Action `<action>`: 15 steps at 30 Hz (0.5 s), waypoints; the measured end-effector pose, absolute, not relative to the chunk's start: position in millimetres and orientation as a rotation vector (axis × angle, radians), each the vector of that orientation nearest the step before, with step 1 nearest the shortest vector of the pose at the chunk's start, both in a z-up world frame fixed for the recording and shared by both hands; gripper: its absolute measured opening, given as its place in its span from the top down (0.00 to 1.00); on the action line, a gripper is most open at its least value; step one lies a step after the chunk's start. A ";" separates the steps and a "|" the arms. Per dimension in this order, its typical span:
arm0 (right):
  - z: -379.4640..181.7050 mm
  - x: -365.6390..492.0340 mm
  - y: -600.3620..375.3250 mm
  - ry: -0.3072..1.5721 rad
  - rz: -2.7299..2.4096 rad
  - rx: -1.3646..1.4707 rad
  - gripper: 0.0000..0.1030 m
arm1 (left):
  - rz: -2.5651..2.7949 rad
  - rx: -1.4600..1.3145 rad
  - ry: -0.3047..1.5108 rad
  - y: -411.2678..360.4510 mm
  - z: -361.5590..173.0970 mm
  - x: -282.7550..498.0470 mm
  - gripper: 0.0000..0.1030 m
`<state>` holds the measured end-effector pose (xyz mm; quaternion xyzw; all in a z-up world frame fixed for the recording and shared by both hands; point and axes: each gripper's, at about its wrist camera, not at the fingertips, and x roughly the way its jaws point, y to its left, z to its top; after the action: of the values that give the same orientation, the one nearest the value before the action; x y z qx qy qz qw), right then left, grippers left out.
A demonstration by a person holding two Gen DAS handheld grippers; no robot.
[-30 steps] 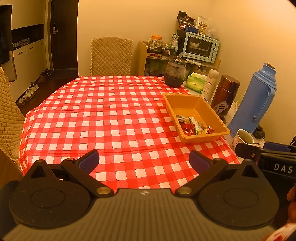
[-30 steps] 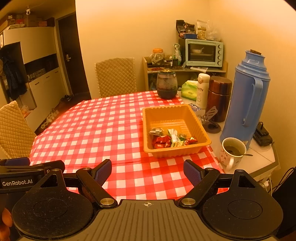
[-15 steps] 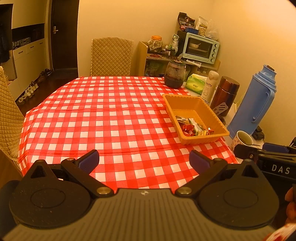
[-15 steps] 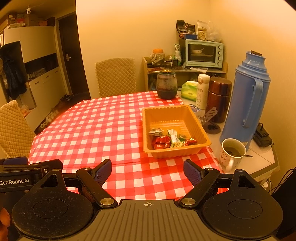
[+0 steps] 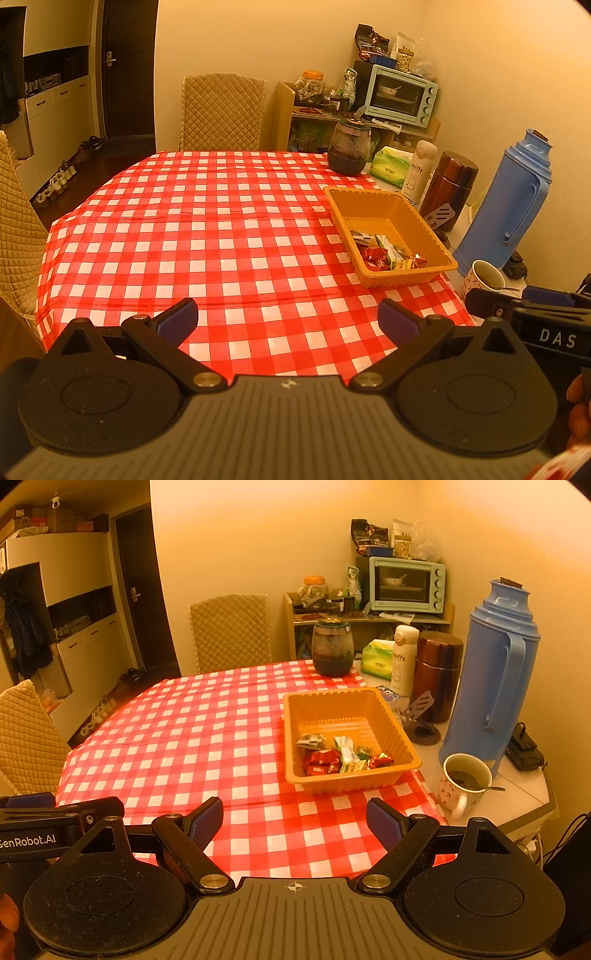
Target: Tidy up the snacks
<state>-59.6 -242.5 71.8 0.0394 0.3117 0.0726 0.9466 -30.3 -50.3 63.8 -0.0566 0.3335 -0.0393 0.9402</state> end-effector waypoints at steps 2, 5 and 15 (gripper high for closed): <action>71.8 -59.6 -242.6 0.635 0.147 0.080 0.18 | -0.081 -0.116 0.681 -50.5 63.5 -30.8 0.00; 70.8 -59.4 -243.1 0.635 0.146 0.081 0.18 | -0.080 -0.116 0.680 -50.7 63.6 -30.8 0.00; 70.8 -59.3 -243.5 0.635 0.146 0.081 0.18 | -0.081 -0.116 0.681 -50.9 63.3 -30.7 0.00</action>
<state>-59.3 -243.5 70.8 0.0399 0.3118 0.0716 0.9466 -30.7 -50.9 63.3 -0.0570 0.3336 -0.0395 0.9402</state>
